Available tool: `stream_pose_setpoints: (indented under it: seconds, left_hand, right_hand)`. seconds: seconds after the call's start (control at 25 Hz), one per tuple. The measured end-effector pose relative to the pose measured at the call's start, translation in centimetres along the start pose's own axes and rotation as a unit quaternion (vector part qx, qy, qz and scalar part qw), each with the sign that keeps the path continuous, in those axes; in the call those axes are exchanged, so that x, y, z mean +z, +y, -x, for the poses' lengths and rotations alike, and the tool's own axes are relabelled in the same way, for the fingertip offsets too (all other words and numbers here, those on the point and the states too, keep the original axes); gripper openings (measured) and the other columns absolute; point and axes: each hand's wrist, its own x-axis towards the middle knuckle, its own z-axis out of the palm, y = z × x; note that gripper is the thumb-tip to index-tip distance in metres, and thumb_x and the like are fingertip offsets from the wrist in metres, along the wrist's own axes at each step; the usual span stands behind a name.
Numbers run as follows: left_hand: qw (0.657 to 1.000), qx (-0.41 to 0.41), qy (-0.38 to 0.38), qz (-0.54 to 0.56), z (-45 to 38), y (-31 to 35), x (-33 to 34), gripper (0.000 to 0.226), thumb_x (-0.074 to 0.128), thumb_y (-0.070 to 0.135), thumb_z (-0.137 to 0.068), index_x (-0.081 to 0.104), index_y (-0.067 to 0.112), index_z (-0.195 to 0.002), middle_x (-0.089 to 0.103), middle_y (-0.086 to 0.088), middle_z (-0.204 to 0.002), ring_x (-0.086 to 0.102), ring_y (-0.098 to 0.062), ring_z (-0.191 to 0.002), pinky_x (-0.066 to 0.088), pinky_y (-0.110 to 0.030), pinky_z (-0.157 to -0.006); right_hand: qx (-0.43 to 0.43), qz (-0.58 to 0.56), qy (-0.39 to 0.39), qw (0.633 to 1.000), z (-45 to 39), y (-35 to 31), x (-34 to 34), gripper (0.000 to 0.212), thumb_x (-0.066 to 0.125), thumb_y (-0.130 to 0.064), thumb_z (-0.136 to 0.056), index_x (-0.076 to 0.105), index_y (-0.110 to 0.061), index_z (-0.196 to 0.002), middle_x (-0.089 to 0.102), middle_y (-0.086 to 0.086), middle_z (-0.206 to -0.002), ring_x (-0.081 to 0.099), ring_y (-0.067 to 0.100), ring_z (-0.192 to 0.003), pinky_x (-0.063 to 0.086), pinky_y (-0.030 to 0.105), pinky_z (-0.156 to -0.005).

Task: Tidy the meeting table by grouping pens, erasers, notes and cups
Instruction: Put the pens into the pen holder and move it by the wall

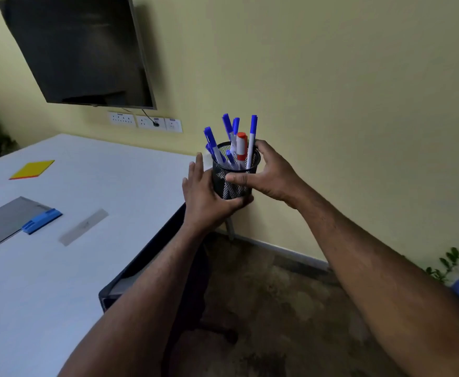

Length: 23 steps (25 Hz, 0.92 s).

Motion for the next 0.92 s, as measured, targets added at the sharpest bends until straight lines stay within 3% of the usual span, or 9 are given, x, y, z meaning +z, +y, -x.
stream_pose_setpoints:
  seconds: [0.12, 0.28, 0.4, 0.6, 0.76, 0.92]
  left_hand:
    - [0.999, 0.014, -0.013, -0.041, -3.3, -0.4, 2.7, 0.096, 0.065, 0.077, -0.053, 0.050, 0.029, -0.135, 0.016, -0.003, -0.162, 0.016, -0.025, -0.147, 0.024, -0.055, -0.112]
    - [0.998, 0.014, -0.036, -0.057, -8.9, -2.9, 6.4, 0.105, 0.058, 0.085, -0.048, 0.046, 0.029, -0.137, 0.008, -0.002, -0.164, 0.005, -0.021, -0.150, 0.008, -0.049, -0.119]
    - [0.996, 0.001, -0.039, -0.082, -13.5, -5.7, 9.0, 0.107, 0.055, 0.088, -0.047, 0.045, 0.030, -0.137, 0.009, -0.002, -0.163, 0.005, -0.020, -0.149, 0.005, -0.049, -0.119]
    - [0.992, -0.019, -0.043, -0.114, -21.3, -11.7, 12.6, 0.108, 0.055, 0.088, -0.049, 0.043, 0.027, -0.137, 0.015, -0.002, -0.162, 0.008, -0.019, -0.149, 0.007, -0.051, -0.120]
    - [0.989, -0.059, -0.056, -0.120, -25.5, -16.2, 14.9, 0.100, 0.064, 0.083, -0.054, 0.044, 0.029, -0.136, 0.006, 0.000, -0.164, -0.001, -0.015, -0.150, -0.001, -0.049, -0.119]
    - [0.984, -0.112, -0.062, -0.127, -28.0, -21.4, 17.1, 0.100, 0.060, 0.085, -0.054, 0.044, 0.029, -0.135, 0.000, 0.001, -0.164, -0.007, -0.015, -0.150, -0.004, -0.051, -0.118]
  right_hand:
    - [-0.001, -0.007, 0.010, 1.000, -2.3, 2.6, -1.5, 0.055, 0.084, -0.053, -0.058, 0.049, -0.049, -0.100, 0.057, -0.031, -0.097, 0.049, -0.027, -0.089, 0.035, -0.005, -0.064]
    - [0.017, 0.005, 0.011, 1.000, -7.7, 6.7, -2.3, 0.053, 0.084, -0.057, -0.056, 0.049, -0.046, -0.094, 0.055, -0.026, -0.098, 0.046, -0.029, -0.085, 0.033, -0.006, -0.064]
    - [0.014, 0.014, 0.003, 1.000, -13.0, 10.0, -1.8, 0.053, 0.082, -0.061, -0.052, 0.047, -0.049, -0.089, 0.051, -0.028, -0.094, 0.044, -0.031, -0.085, 0.033, -0.007, -0.064]
    - [0.000, 0.031, -0.008, 0.999, -22.4, 15.9, 0.7, 0.065, 0.080, -0.067, -0.047, 0.049, -0.042, -0.098, 0.057, -0.023, -0.096, 0.049, -0.021, -0.095, 0.037, 0.010, -0.071]
    - [-0.009, 0.040, -0.039, 0.998, -28.6, 19.6, 3.7, 0.066, 0.081, -0.067, -0.047, 0.051, -0.036, -0.097, 0.059, -0.016, -0.093, 0.058, 0.000, -0.092, 0.051, 0.027, -0.079]
    - [-0.034, 0.048, -0.074, 0.996, -33.7, 23.1, 7.2, 0.063, 0.077, -0.069, -0.047, 0.044, -0.044, -0.094, 0.051, -0.026, -0.097, 0.054, 0.009, -0.103, 0.049, 0.034, -0.089]
